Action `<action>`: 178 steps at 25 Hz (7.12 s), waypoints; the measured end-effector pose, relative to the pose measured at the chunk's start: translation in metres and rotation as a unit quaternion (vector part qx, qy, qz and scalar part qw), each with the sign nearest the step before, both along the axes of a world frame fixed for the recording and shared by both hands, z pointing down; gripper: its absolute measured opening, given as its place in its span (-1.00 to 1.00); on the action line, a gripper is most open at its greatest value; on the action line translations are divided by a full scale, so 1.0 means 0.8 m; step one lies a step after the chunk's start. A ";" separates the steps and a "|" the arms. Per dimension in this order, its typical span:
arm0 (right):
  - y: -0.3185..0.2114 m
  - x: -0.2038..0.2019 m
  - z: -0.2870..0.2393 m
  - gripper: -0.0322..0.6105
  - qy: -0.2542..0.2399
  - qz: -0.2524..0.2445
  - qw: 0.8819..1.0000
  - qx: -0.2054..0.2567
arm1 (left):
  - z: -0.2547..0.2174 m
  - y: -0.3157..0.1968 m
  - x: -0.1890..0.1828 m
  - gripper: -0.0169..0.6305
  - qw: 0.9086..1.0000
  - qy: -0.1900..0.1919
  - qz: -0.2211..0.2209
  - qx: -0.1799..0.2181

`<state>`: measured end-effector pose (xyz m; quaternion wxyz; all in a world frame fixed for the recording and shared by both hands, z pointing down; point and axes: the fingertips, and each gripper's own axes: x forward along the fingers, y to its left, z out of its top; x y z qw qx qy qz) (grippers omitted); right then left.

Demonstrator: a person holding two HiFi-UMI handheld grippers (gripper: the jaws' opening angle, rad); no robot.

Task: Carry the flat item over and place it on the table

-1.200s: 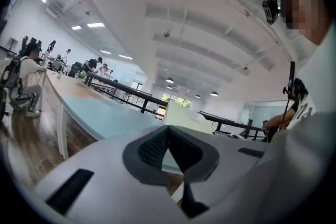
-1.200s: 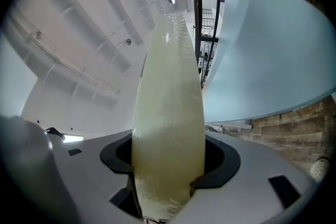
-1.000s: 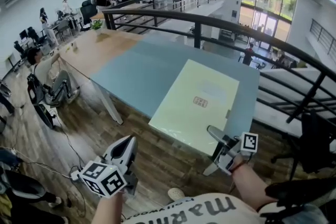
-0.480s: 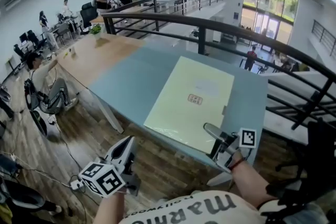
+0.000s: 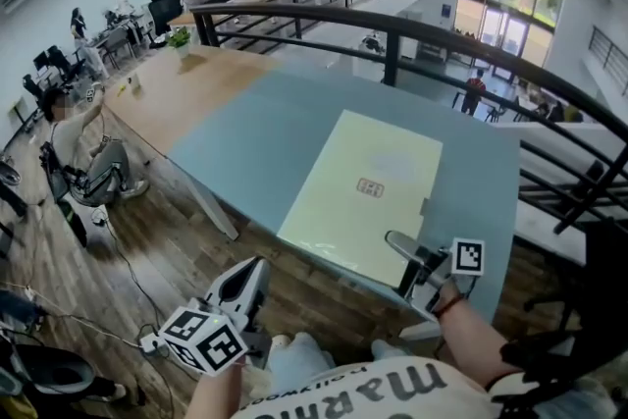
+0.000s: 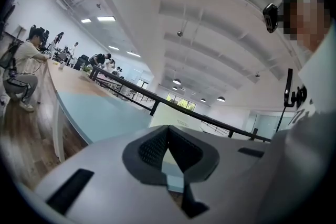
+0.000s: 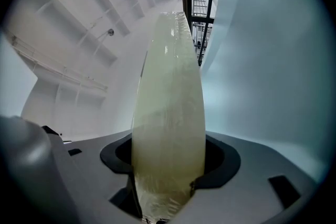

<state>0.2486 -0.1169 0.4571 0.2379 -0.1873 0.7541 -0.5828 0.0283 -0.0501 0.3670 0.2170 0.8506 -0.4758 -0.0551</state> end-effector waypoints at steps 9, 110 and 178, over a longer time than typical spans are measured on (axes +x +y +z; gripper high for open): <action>-0.047 -0.104 0.019 0.02 0.023 -0.008 0.999 -0.040 | 0.032 -0.073 -0.079 -0.94 0.998 0.014 0.019 -0.051; -0.187 -0.345 0.148 0.07 0.165 0.087 0.964 -0.191 | 0.140 -0.231 -0.352 -0.94 0.984 0.070 -0.030 -0.164; -0.213 -0.327 0.142 0.03 0.642 0.090 0.758 0.069 | 0.166 -0.130 -0.368 -0.94 0.984 0.066 -0.084 -0.141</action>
